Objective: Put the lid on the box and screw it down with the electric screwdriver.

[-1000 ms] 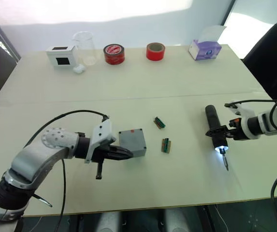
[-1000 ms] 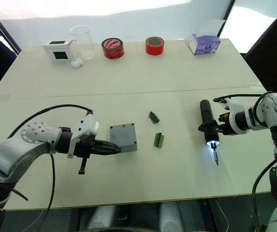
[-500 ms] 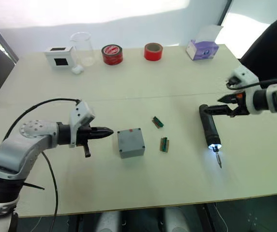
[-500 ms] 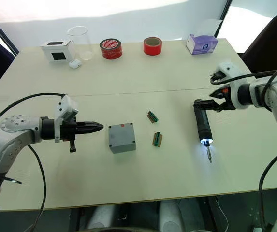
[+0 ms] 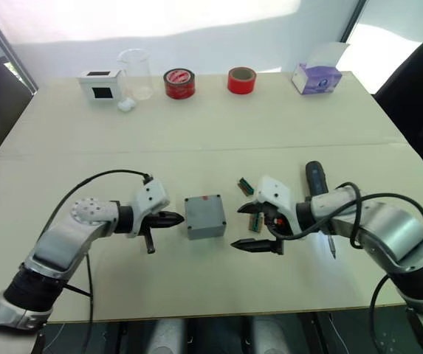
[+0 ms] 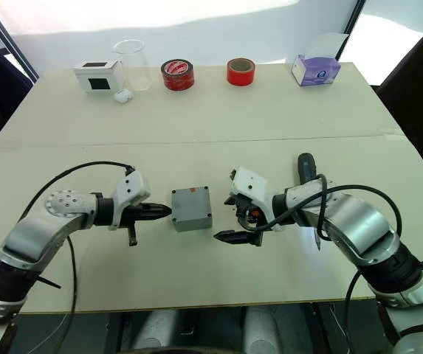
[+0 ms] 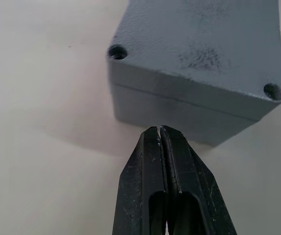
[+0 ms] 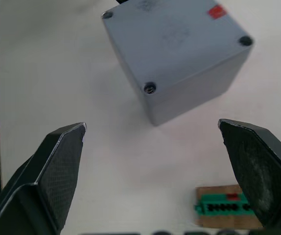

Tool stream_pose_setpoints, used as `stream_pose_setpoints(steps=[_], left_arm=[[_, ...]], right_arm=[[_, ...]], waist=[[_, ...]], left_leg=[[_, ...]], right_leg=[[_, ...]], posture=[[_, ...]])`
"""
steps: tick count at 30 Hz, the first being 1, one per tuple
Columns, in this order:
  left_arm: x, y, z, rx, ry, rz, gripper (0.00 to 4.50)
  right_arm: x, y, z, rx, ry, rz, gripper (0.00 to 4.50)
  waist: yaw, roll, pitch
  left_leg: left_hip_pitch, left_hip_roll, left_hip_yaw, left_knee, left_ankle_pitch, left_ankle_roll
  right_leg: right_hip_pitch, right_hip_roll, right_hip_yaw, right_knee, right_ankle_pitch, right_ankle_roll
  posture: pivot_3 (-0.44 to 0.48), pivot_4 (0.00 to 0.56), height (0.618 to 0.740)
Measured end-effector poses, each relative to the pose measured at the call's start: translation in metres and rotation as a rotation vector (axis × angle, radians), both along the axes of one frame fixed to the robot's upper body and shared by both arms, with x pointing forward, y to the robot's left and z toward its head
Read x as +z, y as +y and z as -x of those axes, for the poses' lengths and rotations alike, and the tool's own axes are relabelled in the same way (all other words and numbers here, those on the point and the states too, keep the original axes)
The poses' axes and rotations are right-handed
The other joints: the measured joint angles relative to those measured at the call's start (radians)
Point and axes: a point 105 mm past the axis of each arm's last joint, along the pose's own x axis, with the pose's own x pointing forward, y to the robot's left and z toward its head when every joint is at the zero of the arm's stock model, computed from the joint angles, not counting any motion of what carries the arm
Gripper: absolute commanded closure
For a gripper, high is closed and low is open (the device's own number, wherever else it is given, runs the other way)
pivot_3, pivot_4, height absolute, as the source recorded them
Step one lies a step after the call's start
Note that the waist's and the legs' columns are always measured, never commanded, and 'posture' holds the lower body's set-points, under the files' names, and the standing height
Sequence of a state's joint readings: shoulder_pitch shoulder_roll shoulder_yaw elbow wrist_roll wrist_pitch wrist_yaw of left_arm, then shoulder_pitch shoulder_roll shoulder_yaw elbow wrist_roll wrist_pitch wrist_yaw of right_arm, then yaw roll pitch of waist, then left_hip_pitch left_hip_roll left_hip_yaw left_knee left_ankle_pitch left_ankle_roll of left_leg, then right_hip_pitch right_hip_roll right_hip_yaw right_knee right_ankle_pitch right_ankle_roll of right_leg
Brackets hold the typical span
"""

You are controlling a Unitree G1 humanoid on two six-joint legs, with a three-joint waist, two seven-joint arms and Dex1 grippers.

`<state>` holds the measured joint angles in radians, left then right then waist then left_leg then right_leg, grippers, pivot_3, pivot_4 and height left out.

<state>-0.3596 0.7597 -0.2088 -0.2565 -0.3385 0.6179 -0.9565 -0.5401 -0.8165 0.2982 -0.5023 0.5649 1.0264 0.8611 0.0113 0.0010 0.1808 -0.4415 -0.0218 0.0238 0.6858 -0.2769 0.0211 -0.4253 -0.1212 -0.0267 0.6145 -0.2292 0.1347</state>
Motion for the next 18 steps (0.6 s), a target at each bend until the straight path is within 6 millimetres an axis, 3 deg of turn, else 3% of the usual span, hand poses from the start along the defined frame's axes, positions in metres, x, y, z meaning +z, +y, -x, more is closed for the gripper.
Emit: stream_pose_setpoints(steps=[5, 12, 18], left_arm=[[0.001, -0.007, -0.008, -0.012, -0.012, 0.015, 4.5], [0.011, -0.018, -0.037, -0.018, -0.076, 0.045, 4.5], [0.009, -0.018, -0.04, -0.044, -0.088, 0.024, 4.5]], right_arm=[[-0.004, 0.009, 0.002, 0.008, 0.053, -0.038, 0.06], [-0.008, 0.027, 0.014, 0.031, 0.186, -0.114, 0.06], [-0.001, 0.022, 0.013, 0.0, 0.158, -0.112, 0.06]], waist=[[0.005, 0.0, 0.0], [0.001, -0.001, 0.0], [0.001, -0.001, 0.0]], left_leg=[[0.0, 0.0, 0.0, 0.0, 0.0, 0.001], [0.0, -0.002, -0.001, 0.001, 0.001, -0.001], [0.0, -0.002, -0.001, 0.001, 0.001, -0.001]], right_leg=[[0.001, 0.0, -0.001, 0.0, 0.0, 0.0], [0.001, 0.001, -0.001, 0.001, 0.0, 0.0], [0.001, 0.001, -0.001, 0.001, 0.0, 0.0]], posture=[[0.0, 0.15, 0.74], [0.0, 0.15, 0.74], [0.0, 0.15, 0.74]])
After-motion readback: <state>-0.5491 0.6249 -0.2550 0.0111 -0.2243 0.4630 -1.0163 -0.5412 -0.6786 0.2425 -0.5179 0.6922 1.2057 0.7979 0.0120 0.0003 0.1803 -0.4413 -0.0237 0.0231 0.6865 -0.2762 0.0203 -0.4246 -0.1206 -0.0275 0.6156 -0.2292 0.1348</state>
